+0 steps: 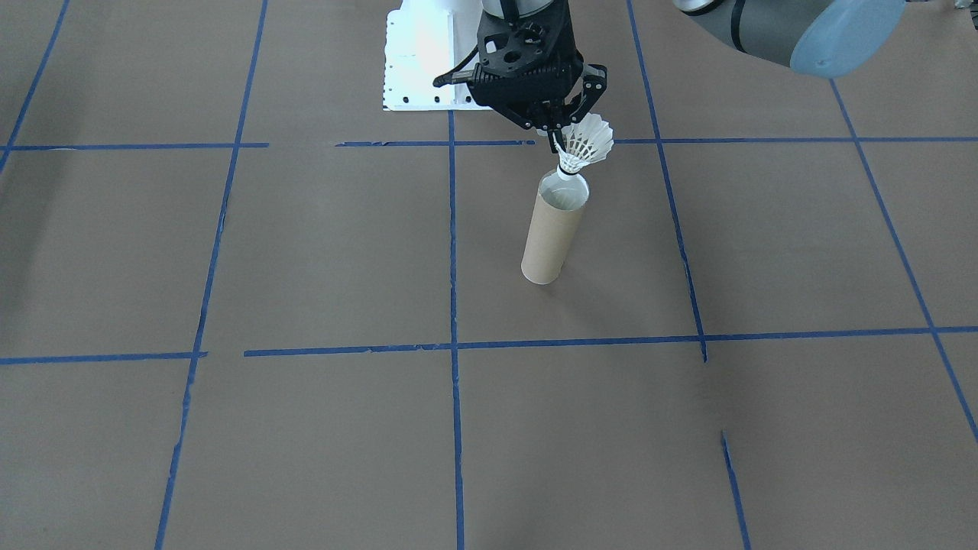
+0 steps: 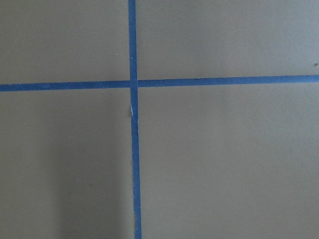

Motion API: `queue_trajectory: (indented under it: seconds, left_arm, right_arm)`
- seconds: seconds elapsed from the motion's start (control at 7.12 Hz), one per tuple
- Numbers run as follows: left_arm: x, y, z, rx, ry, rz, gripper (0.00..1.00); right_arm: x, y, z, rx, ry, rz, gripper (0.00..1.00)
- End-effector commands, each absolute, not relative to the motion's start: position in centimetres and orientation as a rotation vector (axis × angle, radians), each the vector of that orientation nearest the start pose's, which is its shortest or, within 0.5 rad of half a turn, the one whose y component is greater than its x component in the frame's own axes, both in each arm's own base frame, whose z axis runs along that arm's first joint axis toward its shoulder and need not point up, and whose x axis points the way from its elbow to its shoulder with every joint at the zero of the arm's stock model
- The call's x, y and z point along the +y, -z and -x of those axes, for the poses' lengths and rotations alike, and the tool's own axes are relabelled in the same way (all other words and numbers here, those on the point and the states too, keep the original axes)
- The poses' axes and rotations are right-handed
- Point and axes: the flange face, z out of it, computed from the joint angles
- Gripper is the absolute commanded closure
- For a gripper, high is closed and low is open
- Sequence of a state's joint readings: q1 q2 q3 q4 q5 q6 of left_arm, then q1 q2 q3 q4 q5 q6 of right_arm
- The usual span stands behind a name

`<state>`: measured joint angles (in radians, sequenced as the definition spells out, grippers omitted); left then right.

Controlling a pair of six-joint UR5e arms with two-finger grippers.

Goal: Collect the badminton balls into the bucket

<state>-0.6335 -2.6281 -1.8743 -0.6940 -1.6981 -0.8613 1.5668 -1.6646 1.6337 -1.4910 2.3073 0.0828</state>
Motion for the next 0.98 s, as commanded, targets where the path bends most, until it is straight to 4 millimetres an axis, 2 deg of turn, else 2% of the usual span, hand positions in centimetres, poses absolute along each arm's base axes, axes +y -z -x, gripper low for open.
queue_trajectory:
  seconds: [0.0, 0.28, 0.42, 0.56, 0.84]
  left_arm:
    - [-44.9, -3.5, -41.4, 0.434, -0.112, -0.202, 1.0]
    - [-45.6, -4.0, -42.4, 0.441, -0.112, -0.208, 1.0]
    - [-45.6, -4.2, -42.4, 0.442, -0.111, -0.207, 0.64]
    - [-45.2, -4.9, -42.0, 0.447, -0.111, -0.21, 0.01]
    - [-45.1, -5.0, -41.8, 0.447, -0.112, -0.213, 0.0]
  right_arm:
    - [-45.6, -66.6, -6.4, -0.738, -0.057, -0.015, 0.0]
    - [-45.5, -66.7, -6.4, -0.739, -0.057, -0.013, 0.0]
    - [-45.5, -66.7, -6.4, -0.738, -0.057, -0.013, 0.0]
    - [-45.5, -66.7, -6.5, -0.738, -0.057, -0.014, 0.0]
    - [-45.5, -66.8, -6.5, -0.738, -0.059, -0.012, 0.0]
